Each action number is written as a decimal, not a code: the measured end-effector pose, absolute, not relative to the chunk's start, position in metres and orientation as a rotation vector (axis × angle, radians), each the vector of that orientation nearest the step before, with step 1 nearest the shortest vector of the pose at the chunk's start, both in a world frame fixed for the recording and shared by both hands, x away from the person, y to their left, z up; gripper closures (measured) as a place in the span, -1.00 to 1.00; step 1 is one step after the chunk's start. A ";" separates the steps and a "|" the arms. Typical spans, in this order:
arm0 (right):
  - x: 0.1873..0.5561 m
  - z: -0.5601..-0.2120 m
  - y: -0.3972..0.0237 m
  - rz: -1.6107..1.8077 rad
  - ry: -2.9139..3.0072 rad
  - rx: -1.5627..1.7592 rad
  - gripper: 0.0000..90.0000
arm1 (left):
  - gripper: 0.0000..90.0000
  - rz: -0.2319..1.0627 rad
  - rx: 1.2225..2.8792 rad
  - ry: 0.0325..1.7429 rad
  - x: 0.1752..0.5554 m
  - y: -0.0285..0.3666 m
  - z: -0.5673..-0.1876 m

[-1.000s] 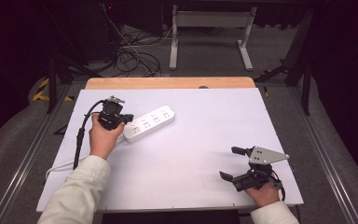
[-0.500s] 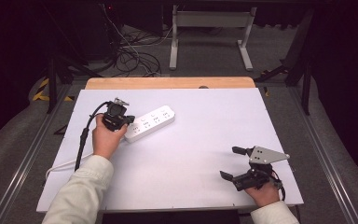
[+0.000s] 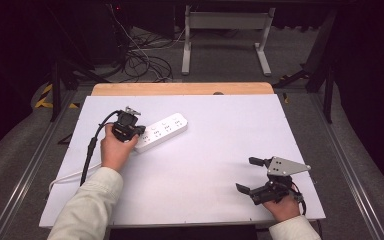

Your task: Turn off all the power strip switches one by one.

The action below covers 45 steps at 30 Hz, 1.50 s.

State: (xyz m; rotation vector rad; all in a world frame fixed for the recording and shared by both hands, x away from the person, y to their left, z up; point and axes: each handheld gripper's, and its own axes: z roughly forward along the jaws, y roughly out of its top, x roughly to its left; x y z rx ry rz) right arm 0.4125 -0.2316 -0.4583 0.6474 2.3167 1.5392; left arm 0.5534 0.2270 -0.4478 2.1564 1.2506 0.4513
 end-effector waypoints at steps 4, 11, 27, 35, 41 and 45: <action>0.412 -0.458 -0.232 1.544 2.314 0.645 -0.95 | 1.00 0.465 2.165 1.249 0.552 0.226 -0.450; 0.412 -0.458 -0.231 1.539 2.318 0.642 -0.95 | 1.00 0.470 2.161 1.258 0.551 0.225 -0.450; 0.411 -0.458 -0.232 1.537 2.319 0.640 -0.95 | 1.00 0.539 2.183 1.278 0.549 0.214 -0.450; 0.411 -0.458 -0.232 1.540 2.318 0.638 -0.95 | 1.00 0.545 2.182 1.289 0.549 0.213 -0.450; 0.410 -0.458 -0.232 1.542 2.319 0.637 -0.95 | 1.00 0.535 2.176 1.293 0.548 0.214 -0.450; 0.410 -0.458 -0.232 1.542 2.320 0.637 -0.95 | 1.00 0.553 2.184 1.289 0.548 0.213 -0.450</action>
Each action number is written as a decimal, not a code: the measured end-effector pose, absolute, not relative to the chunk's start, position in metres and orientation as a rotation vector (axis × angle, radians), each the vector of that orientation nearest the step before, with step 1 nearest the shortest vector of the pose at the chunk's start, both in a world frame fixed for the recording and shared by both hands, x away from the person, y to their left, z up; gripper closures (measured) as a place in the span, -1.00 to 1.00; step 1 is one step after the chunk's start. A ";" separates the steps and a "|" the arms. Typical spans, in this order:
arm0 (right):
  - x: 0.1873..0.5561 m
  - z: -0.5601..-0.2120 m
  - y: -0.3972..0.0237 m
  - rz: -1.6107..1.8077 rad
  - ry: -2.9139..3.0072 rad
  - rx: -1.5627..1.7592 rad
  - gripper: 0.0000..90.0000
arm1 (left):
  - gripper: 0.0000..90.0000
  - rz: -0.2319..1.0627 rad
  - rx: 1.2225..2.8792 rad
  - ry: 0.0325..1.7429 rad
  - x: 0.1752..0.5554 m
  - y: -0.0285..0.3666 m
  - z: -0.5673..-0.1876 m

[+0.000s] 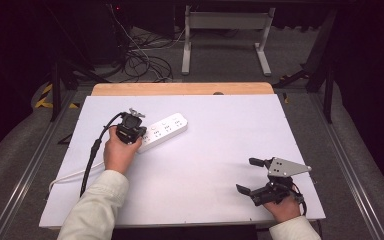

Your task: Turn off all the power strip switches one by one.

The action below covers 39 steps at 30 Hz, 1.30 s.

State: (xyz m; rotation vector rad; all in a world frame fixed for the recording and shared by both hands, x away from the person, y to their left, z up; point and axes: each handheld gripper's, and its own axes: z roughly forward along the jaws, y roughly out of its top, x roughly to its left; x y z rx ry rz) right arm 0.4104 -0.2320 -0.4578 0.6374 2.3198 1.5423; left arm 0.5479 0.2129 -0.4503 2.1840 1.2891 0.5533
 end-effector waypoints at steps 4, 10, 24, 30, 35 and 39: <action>0.410 -0.458 -0.232 1.544 2.319 0.634 -0.95 | 1.00 0.553 2.182 1.295 0.548 0.213 -0.451; 0.410 -0.457 -0.232 1.545 2.318 0.635 -0.95 | 1.00 0.554 2.148 1.315 0.547 0.215 -0.447; 0.412 -0.458 -0.232 1.543 2.321 0.641 -0.95 | 1.00 0.529 2.087 1.200 0.551 0.203 -0.427; 0.412 -0.458 -0.232 1.550 2.322 0.639 -0.95 | 1.00 0.524 2.104 1.211 0.560 0.194 -0.433; 0.412 -0.458 -0.233 1.554 2.324 0.635 -0.95 | 1.00 0.461 2.071 1.263 0.568 0.197 -0.443; 0.411 -0.458 -0.233 1.556 2.324 0.630 -0.95 | 1.00 0.487 2.096 1.261 0.570 0.195 -0.446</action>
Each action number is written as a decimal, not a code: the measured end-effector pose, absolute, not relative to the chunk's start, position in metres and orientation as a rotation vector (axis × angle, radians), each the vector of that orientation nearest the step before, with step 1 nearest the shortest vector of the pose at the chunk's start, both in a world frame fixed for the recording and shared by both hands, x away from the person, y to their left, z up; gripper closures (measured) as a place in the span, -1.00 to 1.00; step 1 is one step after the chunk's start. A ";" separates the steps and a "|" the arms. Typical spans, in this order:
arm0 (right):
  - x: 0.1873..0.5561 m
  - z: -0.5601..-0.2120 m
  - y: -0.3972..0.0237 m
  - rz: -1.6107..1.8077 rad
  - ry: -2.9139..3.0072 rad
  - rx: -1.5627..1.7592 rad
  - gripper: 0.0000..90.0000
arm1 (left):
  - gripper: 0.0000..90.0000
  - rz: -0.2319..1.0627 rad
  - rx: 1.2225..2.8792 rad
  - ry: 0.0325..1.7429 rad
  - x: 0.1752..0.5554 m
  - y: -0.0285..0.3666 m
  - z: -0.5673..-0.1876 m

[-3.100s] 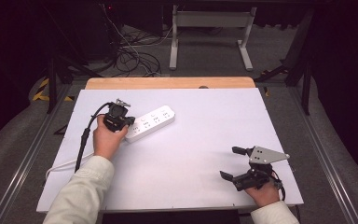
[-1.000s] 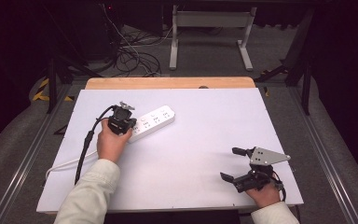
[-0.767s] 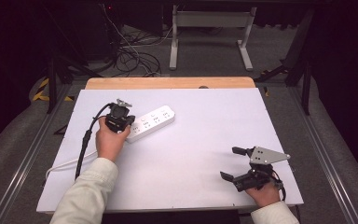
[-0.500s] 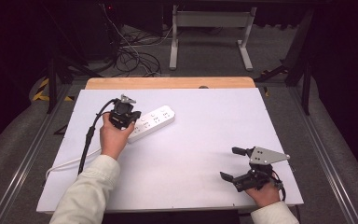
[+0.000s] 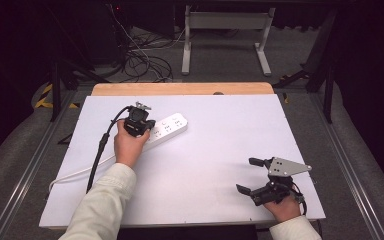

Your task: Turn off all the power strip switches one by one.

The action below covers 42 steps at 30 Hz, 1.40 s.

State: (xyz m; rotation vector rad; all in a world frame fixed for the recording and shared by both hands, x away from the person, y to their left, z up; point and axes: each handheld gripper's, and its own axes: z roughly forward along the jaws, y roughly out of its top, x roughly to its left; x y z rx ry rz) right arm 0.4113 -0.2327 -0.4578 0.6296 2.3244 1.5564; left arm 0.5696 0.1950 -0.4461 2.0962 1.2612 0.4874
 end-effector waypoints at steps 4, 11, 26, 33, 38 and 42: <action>0.412 -0.458 -0.233 1.554 2.326 0.629 -0.95 | 1.00 0.482 2.103 1.269 0.570 0.194 -0.450; 0.411 -0.458 -0.232 1.554 2.325 0.630 -0.95 | 1.00 0.509 2.116 1.262 0.570 0.192 -0.453; 0.411 -0.458 -0.232 1.546 2.331 0.626 -0.95 | 1.00 0.519 2.110 1.247 0.568 0.192 -0.455; 0.411 -0.458 -0.232 1.543 2.335 0.627 -0.95 | 1.00 0.525 2.112 1.243 0.568 0.192 -0.455; 0.411 -0.458 -0.232 1.543 2.335 0.628 -0.95 | 1.00 0.543 2.120 1.233 0.567 0.191 -0.456; 0.411 -0.458 -0.232 1.543 2.335 0.627 -0.95 | 1.00 0.541 2.123 1.239 0.567 0.190 -0.455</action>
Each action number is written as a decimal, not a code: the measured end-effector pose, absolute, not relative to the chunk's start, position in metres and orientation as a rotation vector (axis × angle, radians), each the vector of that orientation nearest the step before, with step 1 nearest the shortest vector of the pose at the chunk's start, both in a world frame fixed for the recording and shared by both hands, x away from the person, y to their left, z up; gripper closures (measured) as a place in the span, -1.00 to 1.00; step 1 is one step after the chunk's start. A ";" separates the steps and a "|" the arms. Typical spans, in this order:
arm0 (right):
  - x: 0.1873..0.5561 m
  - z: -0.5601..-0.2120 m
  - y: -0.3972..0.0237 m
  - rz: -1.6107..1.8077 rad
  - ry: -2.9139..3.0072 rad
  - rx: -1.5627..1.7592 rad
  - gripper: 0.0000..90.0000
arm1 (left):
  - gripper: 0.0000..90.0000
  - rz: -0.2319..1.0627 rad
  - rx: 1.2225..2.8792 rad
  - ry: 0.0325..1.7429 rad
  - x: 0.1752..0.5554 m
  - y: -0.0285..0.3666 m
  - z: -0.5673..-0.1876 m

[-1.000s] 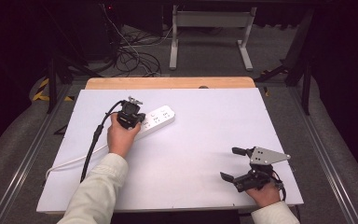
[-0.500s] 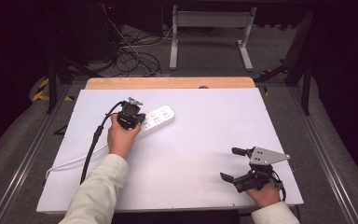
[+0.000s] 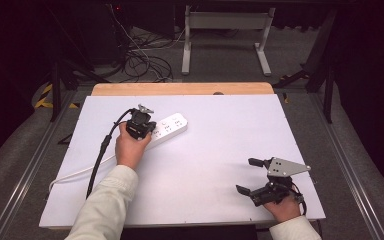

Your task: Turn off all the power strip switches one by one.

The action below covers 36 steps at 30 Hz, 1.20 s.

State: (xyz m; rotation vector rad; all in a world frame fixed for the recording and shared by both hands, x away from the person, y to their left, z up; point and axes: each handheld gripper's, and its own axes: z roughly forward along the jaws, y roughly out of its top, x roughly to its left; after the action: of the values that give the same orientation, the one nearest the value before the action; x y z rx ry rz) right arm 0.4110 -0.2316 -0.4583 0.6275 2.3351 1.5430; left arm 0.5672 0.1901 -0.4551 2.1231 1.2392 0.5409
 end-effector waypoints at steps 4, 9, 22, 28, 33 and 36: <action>0.411 -0.458 -0.232 1.543 2.335 0.627 -0.95 | 1.00 0.542 2.127 1.237 0.567 0.190 -0.455; 0.411 -0.458 -0.231 1.543 2.337 0.626 -0.95 | 1.00 0.591 2.150 1.216 0.566 0.186 -0.456; 0.411 -0.458 -0.231 1.547 2.335 0.625 -0.95 | 1.00 0.579 2.145 1.235 0.567 0.187 -0.455; 0.410 -0.458 -0.232 1.548 2.336 0.625 -0.95 | 1.00 0.566 2.144 1.250 0.567 0.186 -0.455; 0.411 -0.458 -0.232 1.554 2.332 0.632 -0.95 | 1.00 0.580 2.138 1.270 0.567 0.190 -0.450; 0.412 -0.458 -0.232 1.553 2.332 0.634 -0.95 | 1.00 0.570 2.080 1.234 0.565 0.195 -0.443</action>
State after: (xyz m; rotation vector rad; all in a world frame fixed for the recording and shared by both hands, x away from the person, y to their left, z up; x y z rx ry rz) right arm 0.4117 -0.2323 -0.4584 0.6336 2.3324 1.5526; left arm 0.5651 0.1948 -0.4429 2.0803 1.2345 0.5699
